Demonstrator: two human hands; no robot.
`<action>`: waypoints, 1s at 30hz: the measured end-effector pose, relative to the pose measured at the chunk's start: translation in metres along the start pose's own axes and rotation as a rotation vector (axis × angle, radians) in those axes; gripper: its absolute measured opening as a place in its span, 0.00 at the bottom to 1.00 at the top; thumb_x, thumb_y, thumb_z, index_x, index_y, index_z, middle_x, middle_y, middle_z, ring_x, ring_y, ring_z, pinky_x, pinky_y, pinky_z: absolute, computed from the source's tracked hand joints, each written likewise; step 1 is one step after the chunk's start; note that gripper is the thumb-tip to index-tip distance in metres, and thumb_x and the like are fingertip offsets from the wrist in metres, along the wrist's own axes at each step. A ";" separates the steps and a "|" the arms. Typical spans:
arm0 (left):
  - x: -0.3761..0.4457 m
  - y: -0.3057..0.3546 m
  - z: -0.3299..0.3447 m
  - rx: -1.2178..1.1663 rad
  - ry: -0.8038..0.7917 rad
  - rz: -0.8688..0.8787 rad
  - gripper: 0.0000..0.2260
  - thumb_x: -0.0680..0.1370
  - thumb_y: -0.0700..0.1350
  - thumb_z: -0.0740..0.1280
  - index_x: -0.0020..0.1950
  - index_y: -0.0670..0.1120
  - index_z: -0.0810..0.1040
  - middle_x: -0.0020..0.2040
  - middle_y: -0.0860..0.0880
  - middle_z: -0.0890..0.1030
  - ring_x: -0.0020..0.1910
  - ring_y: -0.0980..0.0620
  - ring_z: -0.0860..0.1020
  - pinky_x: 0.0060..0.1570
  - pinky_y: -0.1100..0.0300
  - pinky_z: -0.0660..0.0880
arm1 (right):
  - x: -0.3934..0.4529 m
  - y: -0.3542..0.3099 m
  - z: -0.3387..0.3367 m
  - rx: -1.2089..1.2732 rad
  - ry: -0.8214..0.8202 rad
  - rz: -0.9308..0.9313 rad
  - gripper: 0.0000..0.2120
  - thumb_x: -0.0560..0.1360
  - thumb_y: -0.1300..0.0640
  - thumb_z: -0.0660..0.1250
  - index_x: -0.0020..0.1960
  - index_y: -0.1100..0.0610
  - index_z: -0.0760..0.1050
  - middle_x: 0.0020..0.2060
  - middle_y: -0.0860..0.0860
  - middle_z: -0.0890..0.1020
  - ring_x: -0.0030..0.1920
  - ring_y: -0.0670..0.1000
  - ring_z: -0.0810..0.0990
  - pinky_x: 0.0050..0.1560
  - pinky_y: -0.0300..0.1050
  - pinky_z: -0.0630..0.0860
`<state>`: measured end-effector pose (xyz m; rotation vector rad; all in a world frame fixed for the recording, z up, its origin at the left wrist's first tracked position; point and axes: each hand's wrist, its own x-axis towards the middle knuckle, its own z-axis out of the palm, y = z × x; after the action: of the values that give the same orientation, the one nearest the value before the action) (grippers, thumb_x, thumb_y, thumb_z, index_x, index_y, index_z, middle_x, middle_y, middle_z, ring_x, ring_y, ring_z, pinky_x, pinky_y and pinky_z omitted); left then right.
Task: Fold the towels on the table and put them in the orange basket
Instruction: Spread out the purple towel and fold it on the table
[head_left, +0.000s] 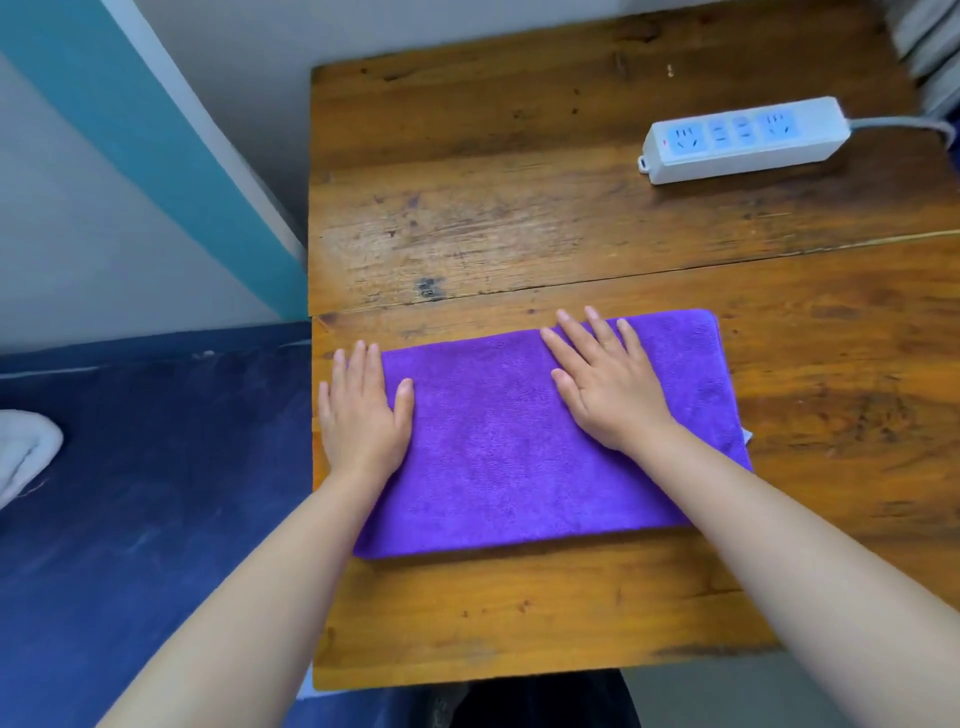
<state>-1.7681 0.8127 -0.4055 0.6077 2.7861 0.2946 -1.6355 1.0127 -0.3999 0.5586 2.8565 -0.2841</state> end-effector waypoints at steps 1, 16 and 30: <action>0.001 -0.005 -0.002 -0.001 -0.007 -0.024 0.25 0.80 0.51 0.53 0.75 0.44 0.54 0.77 0.47 0.54 0.76 0.49 0.49 0.73 0.50 0.46 | -0.002 0.011 -0.003 0.008 0.013 0.046 0.23 0.80 0.49 0.49 0.74 0.50 0.52 0.75 0.49 0.54 0.75 0.53 0.49 0.72 0.49 0.40; -0.017 0.053 -0.018 -0.042 0.036 0.174 0.24 0.78 0.42 0.60 0.72 0.38 0.59 0.75 0.42 0.58 0.76 0.45 0.52 0.73 0.51 0.50 | -0.092 0.052 -0.037 0.258 0.106 0.476 0.26 0.78 0.52 0.53 0.72 0.62 0.56 0.74 0.57 0.58 0.75 0.57 0.52 0.72 0.56 0.49; -0.001 0.195 0.006 0.099 -0.208 0.533 0.16 0.77 0.45 0.59 0.63 0.41 0.69 0.63 0.43 0.73 0.63 0.43 0.69 0.59 0.50 0.66 | -0.135 0.026 -0.012 0.380 -0.011 0.905 0.12 0.76 0.53 0.61 0.55 0.59 0.72 0.55 0.55 0.77 0.59 0.56 0.71 0.58 0.51 0.63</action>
<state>-1.6914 0.9870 -0.3614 1.3230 2.4078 0.1820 -1.5059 0.9923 -0.3585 1.7906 2.2235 -0.6358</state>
